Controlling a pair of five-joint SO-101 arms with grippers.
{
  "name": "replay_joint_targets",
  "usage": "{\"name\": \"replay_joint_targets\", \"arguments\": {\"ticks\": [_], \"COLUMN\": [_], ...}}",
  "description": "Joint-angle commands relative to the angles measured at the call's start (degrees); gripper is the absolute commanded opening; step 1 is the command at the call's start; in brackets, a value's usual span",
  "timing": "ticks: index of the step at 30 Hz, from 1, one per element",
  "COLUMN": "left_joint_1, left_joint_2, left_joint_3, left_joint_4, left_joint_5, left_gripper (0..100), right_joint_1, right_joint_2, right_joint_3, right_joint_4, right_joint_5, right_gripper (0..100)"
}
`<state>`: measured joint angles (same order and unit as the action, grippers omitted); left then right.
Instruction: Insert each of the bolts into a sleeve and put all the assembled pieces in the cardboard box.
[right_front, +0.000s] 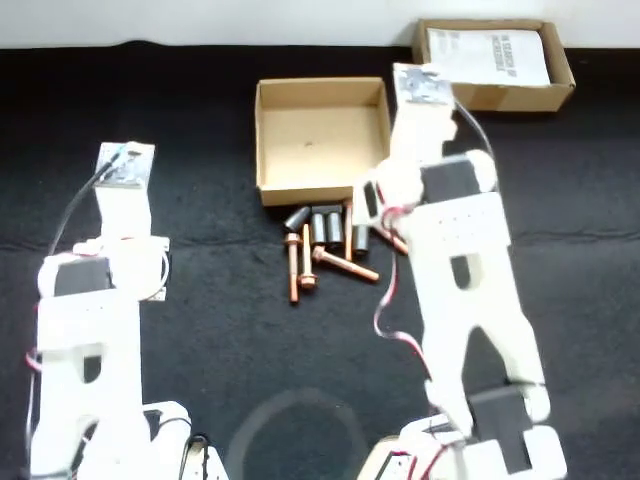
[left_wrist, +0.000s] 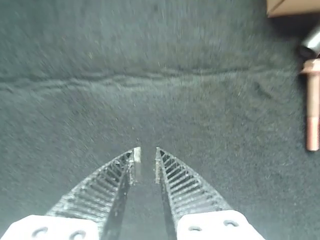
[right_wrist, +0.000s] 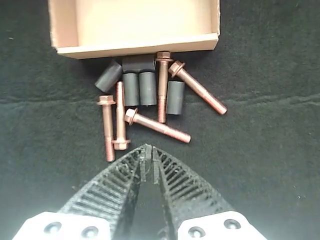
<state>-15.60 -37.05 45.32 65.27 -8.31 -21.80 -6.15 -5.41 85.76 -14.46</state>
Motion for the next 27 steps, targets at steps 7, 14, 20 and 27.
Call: {"name": "replay_joint_targets", "arguments": {"ticks": [7,14,20,27], "left_joint_1": [0.7,4.0,8.0,7.6], "left_joint_2": [21.0,24.7,24.9,24.9], "left_joint_3": [-8.0,-9.3,-7.2,0.0], "left_joint_4": [-0.7,-0.4,-1.0,-17.1], "left_joint_5": [0.2,0.3,-0.3,0.1], "left_gripper": [8,8,8,8], "right_joint_1": [-1.8,-1.8,-1.5,-0.2], "right_joint_2": [14.5,21.3,23.9,24.0], "right_joint_3": [-8.7,-9.5,-9.5,-9.4], "right_joint_4": [-2.3,-2.0,-2.4,-5.4], "right_joint_5": [-0.1,0.0,-0.4,-0.4], "right_gripper": [1.3,10.0,14.8,14.8]}}
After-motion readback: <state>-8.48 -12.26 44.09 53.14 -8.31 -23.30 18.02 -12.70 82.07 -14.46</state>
